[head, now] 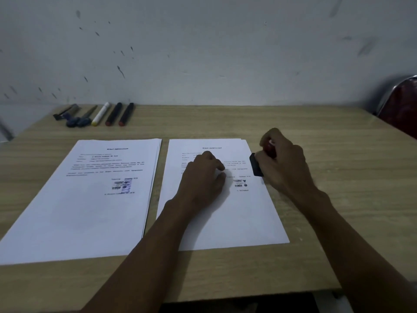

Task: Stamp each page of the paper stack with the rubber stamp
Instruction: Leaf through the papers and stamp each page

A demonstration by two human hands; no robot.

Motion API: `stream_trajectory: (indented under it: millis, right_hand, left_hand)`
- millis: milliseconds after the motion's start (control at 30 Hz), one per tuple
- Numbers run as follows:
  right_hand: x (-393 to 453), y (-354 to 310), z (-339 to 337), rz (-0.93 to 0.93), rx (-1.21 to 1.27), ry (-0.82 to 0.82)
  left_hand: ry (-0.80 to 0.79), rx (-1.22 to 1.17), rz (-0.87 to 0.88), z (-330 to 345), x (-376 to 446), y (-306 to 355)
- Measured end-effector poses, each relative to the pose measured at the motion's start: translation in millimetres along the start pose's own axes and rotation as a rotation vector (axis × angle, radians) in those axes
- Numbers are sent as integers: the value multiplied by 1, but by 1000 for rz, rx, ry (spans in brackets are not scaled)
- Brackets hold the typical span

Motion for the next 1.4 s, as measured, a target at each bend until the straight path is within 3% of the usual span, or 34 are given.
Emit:
stream_trajectory:
  millis: [433, 900, 1400]
  right_hand:
    - [-10, -18, 40, -41, -217, -166]
    - [-15, -26, 39, -37, -473, -22]
    - [-15, -24, 42, -39, -524, -41]
  left_hand:
    - [-33, 5, 22, 2, -3, 1]
    - [-36, 13, 28, 0, -5, 4]
    - [-37, 26, 17, 1, -7, 3]
Point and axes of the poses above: each hand's wrist, its own x-axis towards the middle knuckle, its own z-axis out of the palm, y = z × x, the point moved 10 cm from there along x, towards the middle knuckle, and after that the axes turned 15 degrees about -x, right-handed, at the moved point
